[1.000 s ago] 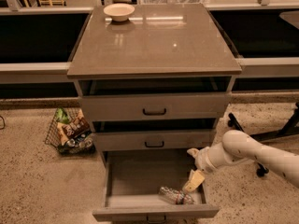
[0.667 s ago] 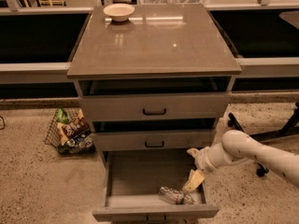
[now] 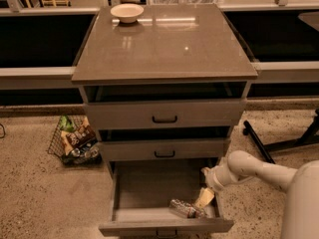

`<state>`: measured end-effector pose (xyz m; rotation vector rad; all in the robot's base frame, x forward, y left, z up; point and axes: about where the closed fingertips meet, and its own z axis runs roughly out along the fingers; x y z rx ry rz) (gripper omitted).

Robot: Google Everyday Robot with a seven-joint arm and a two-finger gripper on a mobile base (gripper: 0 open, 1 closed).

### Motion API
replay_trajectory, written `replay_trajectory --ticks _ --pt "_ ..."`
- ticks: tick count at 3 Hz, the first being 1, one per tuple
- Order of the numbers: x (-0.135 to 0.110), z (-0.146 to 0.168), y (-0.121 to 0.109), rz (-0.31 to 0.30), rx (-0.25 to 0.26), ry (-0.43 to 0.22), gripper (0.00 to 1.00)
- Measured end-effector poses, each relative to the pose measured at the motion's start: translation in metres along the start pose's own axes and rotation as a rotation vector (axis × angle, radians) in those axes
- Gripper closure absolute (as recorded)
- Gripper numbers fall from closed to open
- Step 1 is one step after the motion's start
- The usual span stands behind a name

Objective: Pick water bottle from bottom drawer and place on counter

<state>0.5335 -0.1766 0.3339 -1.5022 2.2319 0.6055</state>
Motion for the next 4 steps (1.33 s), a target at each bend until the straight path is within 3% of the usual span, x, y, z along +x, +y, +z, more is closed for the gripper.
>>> replay_trajectory --ticks 2,4 --pt "0.031 0.079 -0.023 -0.047 0.015 0.036 0.00" --pt "0.042 0.124 -0.034 -0.110 0.019 0.010 0.00"
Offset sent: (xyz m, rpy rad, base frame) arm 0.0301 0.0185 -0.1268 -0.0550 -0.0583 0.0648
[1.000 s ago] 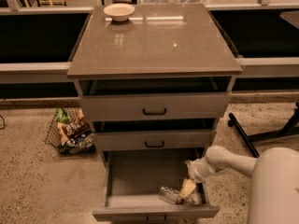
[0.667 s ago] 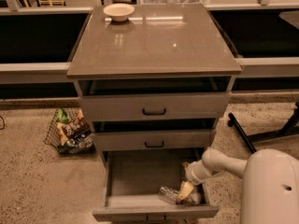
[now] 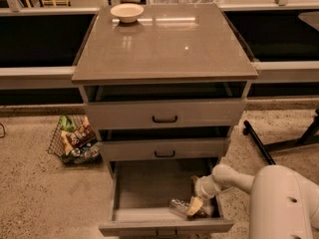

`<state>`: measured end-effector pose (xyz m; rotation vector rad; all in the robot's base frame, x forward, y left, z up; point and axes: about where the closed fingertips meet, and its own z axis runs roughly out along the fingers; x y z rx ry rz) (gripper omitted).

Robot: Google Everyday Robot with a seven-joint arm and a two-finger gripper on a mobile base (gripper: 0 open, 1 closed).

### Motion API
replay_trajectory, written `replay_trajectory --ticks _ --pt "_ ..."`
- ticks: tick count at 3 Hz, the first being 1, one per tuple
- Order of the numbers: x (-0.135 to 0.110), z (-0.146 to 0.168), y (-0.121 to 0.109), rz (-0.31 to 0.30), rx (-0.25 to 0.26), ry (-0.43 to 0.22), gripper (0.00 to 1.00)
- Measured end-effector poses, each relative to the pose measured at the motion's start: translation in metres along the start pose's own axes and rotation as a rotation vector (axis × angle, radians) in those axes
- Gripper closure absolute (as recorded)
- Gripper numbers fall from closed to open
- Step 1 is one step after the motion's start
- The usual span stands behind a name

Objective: Pick water bottle from bottom drawer and place on counter

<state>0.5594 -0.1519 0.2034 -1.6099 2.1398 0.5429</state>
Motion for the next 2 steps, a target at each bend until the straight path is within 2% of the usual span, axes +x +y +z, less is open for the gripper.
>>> replay_trajectory --ticks 2 --pt "0.011 0.029 -0.008 -0.023 0.027 -0.008 0.00"
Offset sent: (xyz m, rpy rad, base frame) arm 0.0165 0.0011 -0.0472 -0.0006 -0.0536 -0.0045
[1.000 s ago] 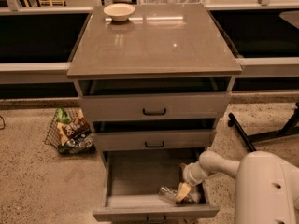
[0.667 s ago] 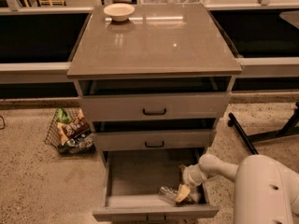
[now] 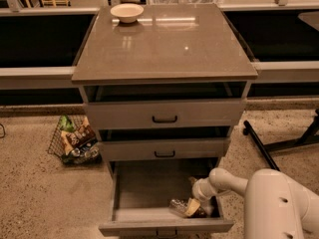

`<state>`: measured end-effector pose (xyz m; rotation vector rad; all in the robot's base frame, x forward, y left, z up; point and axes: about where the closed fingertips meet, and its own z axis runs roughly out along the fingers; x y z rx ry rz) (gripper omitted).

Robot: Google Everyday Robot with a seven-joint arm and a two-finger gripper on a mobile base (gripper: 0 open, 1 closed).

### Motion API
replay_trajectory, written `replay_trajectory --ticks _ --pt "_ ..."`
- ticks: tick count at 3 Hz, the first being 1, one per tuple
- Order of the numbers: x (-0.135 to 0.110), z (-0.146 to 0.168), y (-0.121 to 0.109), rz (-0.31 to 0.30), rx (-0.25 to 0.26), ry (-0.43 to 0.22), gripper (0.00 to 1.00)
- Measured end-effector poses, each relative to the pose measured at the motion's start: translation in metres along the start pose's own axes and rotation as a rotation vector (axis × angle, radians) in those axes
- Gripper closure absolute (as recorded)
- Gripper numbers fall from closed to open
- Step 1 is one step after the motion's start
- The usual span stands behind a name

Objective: Pick water bottle from bottom drawer and place on counter

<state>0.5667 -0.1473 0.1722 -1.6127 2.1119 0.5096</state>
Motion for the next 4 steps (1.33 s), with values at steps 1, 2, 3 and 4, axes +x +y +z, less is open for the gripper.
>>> replay_trajectory --ticks 1,2,3,4 --pt "0.008 0.012 -0.004 0.006 0.004 -0.008 0.00" --pt "0.017 0.020 -0.007 0.024 -0.003 -0.023 0.14" --pt "0.025 0.029 -0.007 0.045 -0.017 -0.040 0.36" --pt "0.032 0.039 -0.006 0.071 -0.041 -0.056 0.60"
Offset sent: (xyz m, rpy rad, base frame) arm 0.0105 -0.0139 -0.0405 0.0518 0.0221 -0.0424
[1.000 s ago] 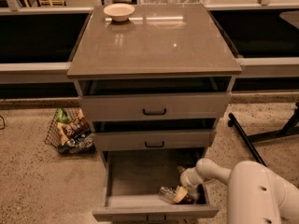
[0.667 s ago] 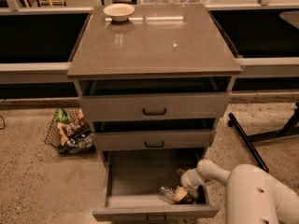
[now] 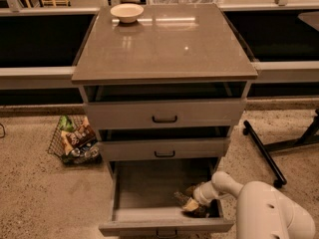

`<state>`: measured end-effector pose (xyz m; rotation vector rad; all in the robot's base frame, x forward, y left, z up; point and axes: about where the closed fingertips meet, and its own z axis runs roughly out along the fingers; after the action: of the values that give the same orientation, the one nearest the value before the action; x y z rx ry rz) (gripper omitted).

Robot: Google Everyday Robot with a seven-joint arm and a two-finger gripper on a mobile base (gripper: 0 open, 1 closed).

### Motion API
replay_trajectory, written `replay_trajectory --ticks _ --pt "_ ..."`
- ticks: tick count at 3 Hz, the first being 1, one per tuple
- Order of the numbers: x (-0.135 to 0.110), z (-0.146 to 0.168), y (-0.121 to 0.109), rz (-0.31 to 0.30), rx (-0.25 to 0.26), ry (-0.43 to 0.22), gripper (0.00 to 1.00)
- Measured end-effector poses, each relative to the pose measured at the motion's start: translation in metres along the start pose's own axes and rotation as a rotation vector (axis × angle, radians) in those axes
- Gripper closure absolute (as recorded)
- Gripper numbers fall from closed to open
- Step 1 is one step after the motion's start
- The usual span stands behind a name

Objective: Pick water bottle from bottom drawer and place on counter

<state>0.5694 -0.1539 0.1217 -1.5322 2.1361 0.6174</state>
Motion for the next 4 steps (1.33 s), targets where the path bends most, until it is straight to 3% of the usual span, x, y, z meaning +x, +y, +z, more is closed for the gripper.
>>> replay_trajectory --ticks 1,2,3,4 --pt "-0.001 -0.001 0.001 0.003 -0.006 -0.003 0.84" --pt "-0.003 -0.004 0.001 0.003 -0.006 -0.003 1.00" --pt "-0.021 -0.035 0.011 -0.066 -0.010 -0.072 1.00" --pt "-0.061 -0.105 0.034 -0.214 -0.006 -0.192 1.00"
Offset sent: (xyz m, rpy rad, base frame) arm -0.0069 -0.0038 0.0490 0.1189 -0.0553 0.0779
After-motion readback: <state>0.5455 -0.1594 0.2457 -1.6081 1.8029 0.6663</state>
